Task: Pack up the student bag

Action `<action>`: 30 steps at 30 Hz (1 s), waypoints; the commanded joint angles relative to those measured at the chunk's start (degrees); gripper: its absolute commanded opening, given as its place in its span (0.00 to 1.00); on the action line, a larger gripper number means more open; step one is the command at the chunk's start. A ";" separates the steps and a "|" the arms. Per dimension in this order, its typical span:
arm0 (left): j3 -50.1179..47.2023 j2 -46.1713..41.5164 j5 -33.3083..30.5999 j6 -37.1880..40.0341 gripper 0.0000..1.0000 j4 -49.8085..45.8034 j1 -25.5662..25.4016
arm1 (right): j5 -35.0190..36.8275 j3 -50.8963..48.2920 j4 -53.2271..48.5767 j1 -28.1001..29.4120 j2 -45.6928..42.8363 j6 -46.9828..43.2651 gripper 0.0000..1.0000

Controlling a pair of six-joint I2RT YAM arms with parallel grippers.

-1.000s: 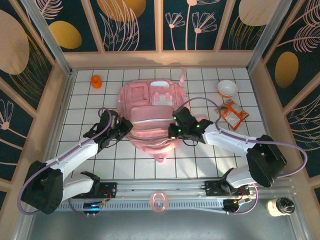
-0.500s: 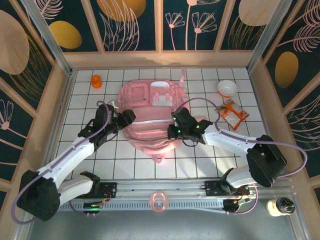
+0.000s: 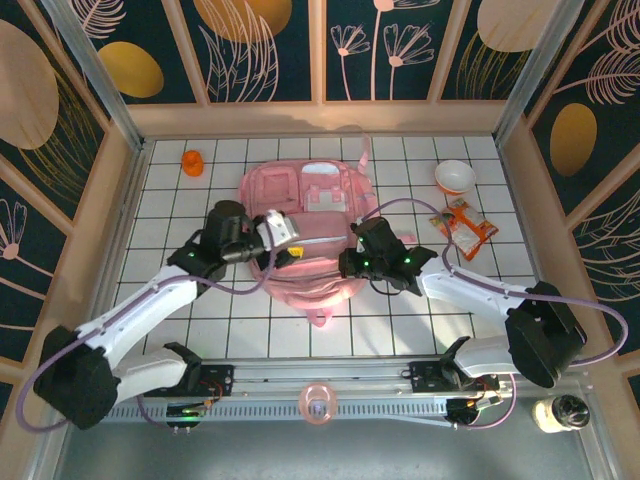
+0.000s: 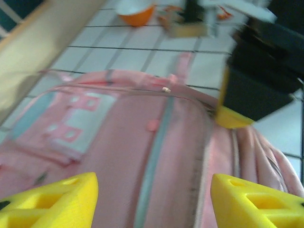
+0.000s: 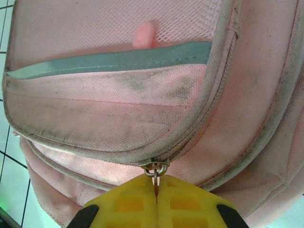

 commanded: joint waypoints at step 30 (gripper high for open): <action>5.74 23.19 -6.12 9.65 0.14 8.30 -8.48 | -1.80 -2.00 3.70 -2.07 -2.77 0.55 0.00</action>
